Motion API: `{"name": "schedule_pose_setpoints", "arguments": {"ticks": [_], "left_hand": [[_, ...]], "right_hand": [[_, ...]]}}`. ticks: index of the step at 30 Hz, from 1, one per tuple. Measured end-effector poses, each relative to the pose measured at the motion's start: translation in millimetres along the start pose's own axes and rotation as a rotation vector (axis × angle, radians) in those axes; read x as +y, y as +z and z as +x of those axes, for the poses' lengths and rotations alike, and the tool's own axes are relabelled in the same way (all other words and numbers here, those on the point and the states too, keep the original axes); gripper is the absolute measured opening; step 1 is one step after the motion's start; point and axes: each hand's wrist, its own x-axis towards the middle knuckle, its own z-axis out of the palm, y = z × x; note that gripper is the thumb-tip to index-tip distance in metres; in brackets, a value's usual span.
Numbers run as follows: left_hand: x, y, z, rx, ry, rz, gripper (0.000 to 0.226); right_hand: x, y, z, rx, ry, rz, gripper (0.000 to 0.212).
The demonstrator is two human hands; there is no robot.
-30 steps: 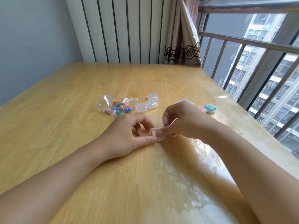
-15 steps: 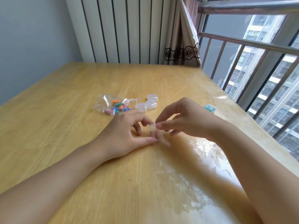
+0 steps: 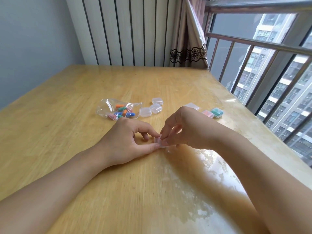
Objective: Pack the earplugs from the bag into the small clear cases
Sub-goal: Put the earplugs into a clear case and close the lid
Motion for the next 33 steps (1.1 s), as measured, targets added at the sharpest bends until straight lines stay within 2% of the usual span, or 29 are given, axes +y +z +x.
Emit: {"name": "schedule_pose_setpoints", "arguments": {"ticks": [4, 7, 10, 12, 14, 16, 19, 23, 26, 29, 31, 33], "left_hand": [[-1, 0, 0, -0.018, -0.005, 0.014, 0.019], [-6, 1, 1, 0.046, -0.03, -0.036, 0.022], [-8, 2, 2, 0.082, -0.061, -0.055, 0.023], [-8, 4, 2, 0.049, -0.065, -0.043, 0.024], [-9, 4, 2, 0.033, -0.067, -0.039, 0.024], [-9, 4, 3, 0.047, -0.071, -0.041, 0.023], [-8, 4, 3, 0.092, -0.064, -0.046, 0.02], [-11, 0, 6, 0.232, 0.007, 0.026, 0.015], [-12, -5, 9, 0.404, 0.051, 0.084, 0.013], [-11, -11, 10, 0.534, 0.069, 0.104, 0.012], [-10, -14, 10, 0.607, 0.064, 0.111, 0.01], [-12, -17, 11, 0.667, 0.039, 0.134, 0.013]], "right_hand": [[-4, 4, -2, 0.008, -0.061, -0.087, 0.017], [4, -7, 1, 0.181, -0.055, -0.177, 0.016], [24, -28, 4, 0.337, 0.075, -0.21, 0.018], [37, -32, 5, 0.324, 0.149, -0.168, 0.015], [42, -28, 9, 0.351, 0.141, -0.146, 0.008], [42, -23, 12, 0.354, 0.113, -0.143, 0.016], [37, -16, 13, 0.248, 0.123, -0.272, 0.024], [50, -24, 10, 0.396, 0.268, -0.475, 0.023], [61, -34, 7, 0.442, 0.366, -0.503, 0.025], [61, -37, 7, 0.53, 0.337, -0.406, 0.027], [54, -41, 7, 0.708, 0.279, -0.319, 0.018], [47, -44, 8, 0.845, 0.239, -0.141, 0.018]]}}
